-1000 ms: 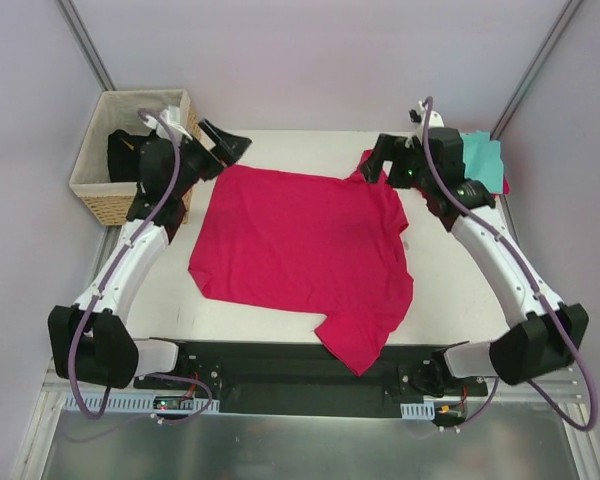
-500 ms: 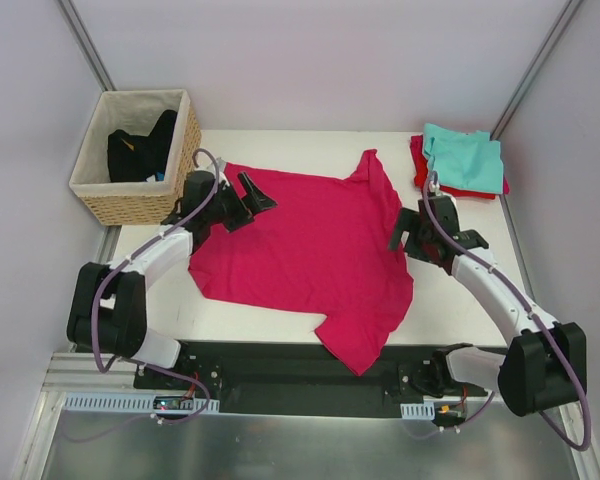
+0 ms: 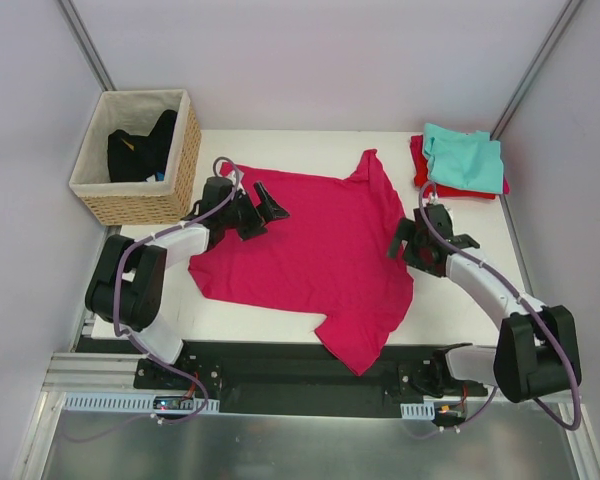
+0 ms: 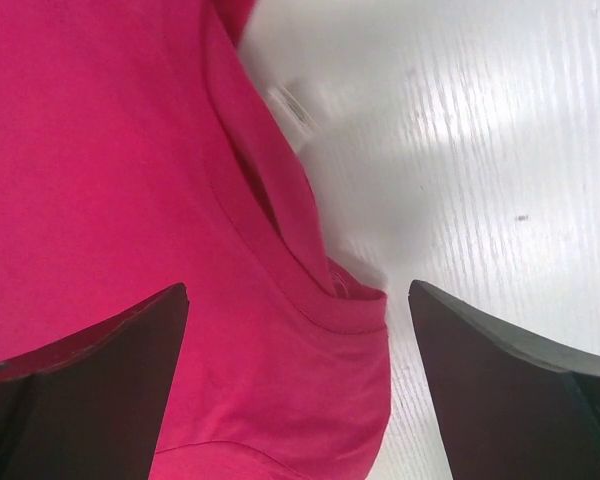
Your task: Fold and stack the t-shirts
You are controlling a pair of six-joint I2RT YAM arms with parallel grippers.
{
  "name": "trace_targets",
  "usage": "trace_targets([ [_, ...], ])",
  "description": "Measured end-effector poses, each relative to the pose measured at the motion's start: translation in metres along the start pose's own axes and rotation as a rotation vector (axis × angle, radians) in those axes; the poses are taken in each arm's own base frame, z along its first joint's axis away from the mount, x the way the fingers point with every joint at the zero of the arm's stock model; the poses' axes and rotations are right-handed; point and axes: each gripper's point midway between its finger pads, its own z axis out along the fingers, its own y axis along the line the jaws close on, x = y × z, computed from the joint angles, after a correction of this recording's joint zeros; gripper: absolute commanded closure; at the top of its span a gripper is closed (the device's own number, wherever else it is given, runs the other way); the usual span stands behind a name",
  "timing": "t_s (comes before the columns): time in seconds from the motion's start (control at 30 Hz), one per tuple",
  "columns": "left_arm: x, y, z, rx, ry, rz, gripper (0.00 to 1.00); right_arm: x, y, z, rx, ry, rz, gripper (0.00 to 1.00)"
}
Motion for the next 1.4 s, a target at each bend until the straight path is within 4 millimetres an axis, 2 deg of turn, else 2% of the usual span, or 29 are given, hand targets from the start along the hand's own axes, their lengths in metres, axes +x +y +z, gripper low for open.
trace_targets([
  [0.13,0.001,0.005,0.0,-0.025,0.001,-0.005,0.01,0.028,-0.013,0.007,0.033,0.059,0.024,0.04],
  [0.23,0.006,0.012,-0.004,-0.055,0.008,-0.01,0.01,0.041,-0.018,0.005,0.031,0.086,0.04,0.04],
  [0.4,0.014,0.022,-0.028,-0.118,-0.022,0.006,0.01,0.051,-0.021,-0.005,0.003,0.074,0.071,0.04],
  [0.6,0.011,0.015,-0.051,-0.131,-0.08,0.044,0.01,0.07,-0.024,-0.006,-0.005,0.096,0.091,0.01],
  [0.67,0.009,0.013,-0.056,-0.132,-0.095,0.048,0.02,0.08,-0.027,-0.004,0.001,0.112,0.095,0.08],
  [0.73,0.008,0.013,-0.058,-0.138,-0.104,0.051,0.02,0.088,-0.031,-0.002,0.009,0.125,0.097,0.21],
  [0.8,0.008,0.014,-0.059,-0.145,-0.104,0.05,0.02,0.087,-0.03,-0.002,0.004,0.113,0.107,0.32],
  [0.9,0.011,0.017,-0.06,-0.159,-0.094,0.045,0.02,0.085,-0.026,-0.001,-0.009,0.106,0.12,0.35],
  [1.1,0.014,0.023,-0.064,-0.18,-0.097,0.046,0.02,0.094,-0.016,-0.005,-0.033,0.129,0.065,0.23],
  [1.3,0.014,0.014,-0.079,-0.16,-0.122,0.066,0.04,0.111,0.015,-0.031,-0.127,0.109,-0.082,0.19],
  [1.4,0.015,0.009,-0.092,-0.155,-0.148,0.075,0.04,0.122,0.032,-0.045,-0.173,0.102,-0.141,0.18],
])
